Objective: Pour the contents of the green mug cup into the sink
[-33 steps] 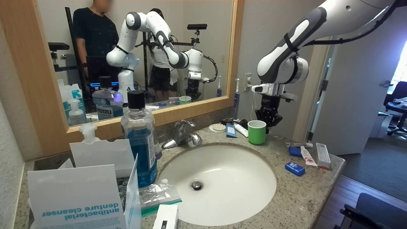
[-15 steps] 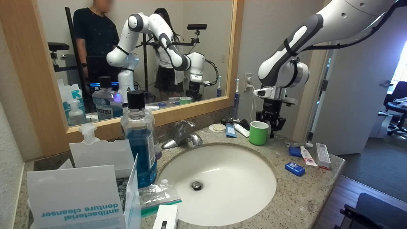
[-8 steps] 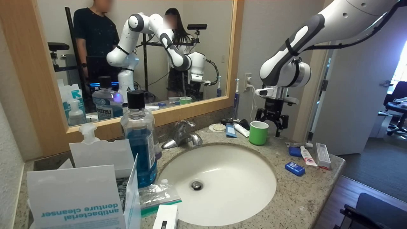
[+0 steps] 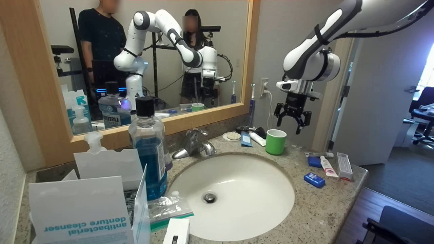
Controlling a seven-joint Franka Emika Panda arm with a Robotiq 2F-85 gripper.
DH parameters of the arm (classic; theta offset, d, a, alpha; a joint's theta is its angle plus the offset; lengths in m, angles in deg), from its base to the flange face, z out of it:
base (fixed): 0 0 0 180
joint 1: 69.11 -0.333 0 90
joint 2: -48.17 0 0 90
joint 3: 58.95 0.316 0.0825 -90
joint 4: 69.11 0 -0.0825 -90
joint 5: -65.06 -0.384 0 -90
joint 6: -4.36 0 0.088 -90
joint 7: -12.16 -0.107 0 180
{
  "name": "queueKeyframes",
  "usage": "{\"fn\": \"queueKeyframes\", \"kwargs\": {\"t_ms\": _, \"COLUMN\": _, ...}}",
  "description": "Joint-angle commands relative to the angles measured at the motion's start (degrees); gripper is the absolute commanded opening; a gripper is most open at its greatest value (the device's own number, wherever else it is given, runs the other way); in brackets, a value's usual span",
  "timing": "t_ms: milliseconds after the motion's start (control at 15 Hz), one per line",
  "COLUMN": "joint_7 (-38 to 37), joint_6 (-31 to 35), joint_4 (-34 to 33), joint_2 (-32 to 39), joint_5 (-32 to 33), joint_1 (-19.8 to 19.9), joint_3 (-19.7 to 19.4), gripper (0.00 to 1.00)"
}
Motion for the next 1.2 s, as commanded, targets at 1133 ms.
{"fn": "queueKeyframes", "kwargs": {"t_ms": 1133, "joint_7": 27.4, "joint_6": 8.6, "joint_4": 29.2, "joint_2": -34.1, "joint_5": -3.0, "joint_1": -17.1, "joint_3": -3.7, "gripper": 1.00}}
